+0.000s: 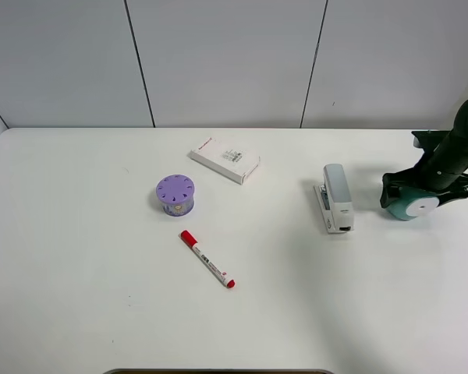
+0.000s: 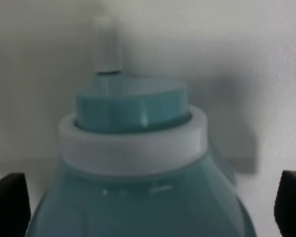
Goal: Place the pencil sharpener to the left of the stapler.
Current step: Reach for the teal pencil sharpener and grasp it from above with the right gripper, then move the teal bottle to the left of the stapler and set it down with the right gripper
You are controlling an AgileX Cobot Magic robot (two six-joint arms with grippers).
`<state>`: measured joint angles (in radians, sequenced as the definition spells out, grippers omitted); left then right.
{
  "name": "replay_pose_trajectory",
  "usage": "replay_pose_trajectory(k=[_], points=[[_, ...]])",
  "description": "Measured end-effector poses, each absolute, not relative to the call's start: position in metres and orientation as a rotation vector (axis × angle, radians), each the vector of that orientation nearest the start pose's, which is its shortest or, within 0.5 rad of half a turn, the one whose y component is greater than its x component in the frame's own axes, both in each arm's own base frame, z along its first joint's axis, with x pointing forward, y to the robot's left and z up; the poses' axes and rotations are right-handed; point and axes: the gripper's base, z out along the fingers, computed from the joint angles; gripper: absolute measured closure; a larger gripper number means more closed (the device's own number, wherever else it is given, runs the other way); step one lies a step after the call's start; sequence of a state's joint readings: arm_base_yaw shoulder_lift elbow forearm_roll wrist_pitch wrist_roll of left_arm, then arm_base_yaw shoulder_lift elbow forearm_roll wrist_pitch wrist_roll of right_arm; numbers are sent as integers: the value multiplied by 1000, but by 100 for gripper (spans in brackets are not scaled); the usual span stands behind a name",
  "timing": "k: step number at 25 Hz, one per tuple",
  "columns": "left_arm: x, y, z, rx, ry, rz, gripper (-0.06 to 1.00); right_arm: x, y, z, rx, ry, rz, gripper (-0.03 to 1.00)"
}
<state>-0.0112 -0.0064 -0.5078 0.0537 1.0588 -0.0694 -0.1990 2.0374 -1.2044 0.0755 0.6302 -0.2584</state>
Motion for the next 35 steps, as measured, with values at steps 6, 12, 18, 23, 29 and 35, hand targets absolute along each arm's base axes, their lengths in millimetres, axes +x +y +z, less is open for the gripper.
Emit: replay_pose_trajectory(k=[6,12,18,23,29,35], points=[[-7,4,280,-62,2026,13,-1,373,-71,111,-13,2942,6,-3],[-7,4,280,-62,2026,13,-1,374,-71,111,-10,2938,8,9],[-7,4,280,-62,2026,13,-1,374,-71,112,-6,2940,12,29],[-7,4,280,-62,2026,13,-1,374,-71,112,-6,2940,12,29],[-7,4,280,-62,2026,13,-1,374,-71,112,-6,2940,12,29],[-7,4,280,-62,2026,13,-1,374,-71,112,-6,2940,12,29]])
